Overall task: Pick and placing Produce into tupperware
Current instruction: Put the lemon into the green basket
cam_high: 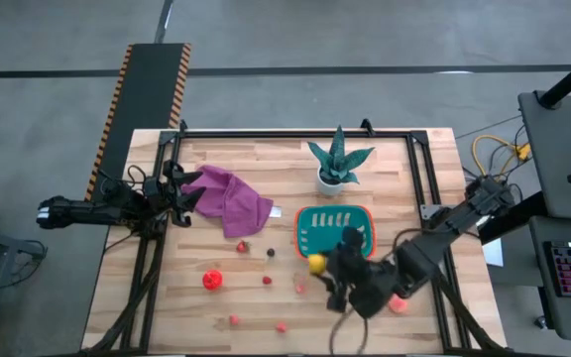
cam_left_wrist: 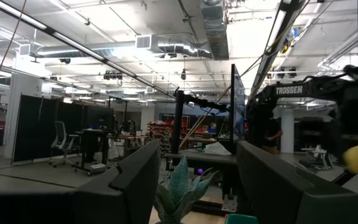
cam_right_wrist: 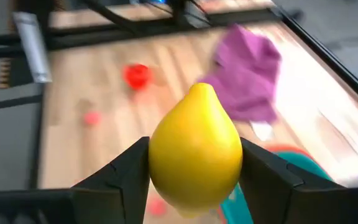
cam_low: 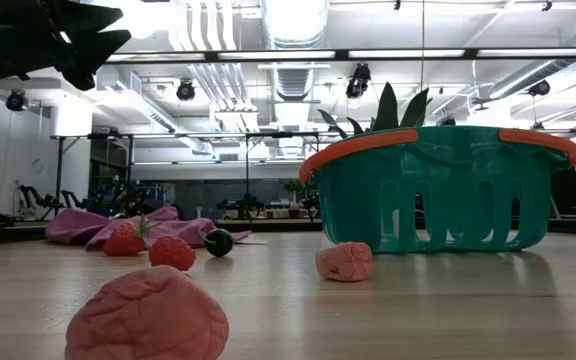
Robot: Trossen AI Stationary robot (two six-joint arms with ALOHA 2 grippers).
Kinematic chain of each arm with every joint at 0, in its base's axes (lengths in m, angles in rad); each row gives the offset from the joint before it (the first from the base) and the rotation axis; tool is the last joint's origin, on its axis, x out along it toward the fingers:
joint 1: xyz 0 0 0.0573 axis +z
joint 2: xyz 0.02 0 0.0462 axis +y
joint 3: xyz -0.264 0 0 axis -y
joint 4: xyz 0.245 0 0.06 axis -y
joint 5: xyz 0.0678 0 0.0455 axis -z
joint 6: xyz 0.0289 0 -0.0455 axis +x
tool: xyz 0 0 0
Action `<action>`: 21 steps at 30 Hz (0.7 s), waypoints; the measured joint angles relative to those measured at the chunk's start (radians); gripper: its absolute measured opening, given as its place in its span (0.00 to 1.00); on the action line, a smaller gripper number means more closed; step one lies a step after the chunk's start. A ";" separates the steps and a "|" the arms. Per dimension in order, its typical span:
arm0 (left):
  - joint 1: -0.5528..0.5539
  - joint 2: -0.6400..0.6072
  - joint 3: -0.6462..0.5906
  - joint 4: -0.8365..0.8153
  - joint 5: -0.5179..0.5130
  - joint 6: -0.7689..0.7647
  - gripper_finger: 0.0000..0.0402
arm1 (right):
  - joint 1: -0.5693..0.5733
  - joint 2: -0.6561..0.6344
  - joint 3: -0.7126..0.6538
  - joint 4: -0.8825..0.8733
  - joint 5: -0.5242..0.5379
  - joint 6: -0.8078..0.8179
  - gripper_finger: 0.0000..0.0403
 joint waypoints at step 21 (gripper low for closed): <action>0.000 0.000 0.000 -0.001 0.000 0.001 0.49 | -0.276 -0.004 -0.038 -0.542 -0.097 0.486 0.48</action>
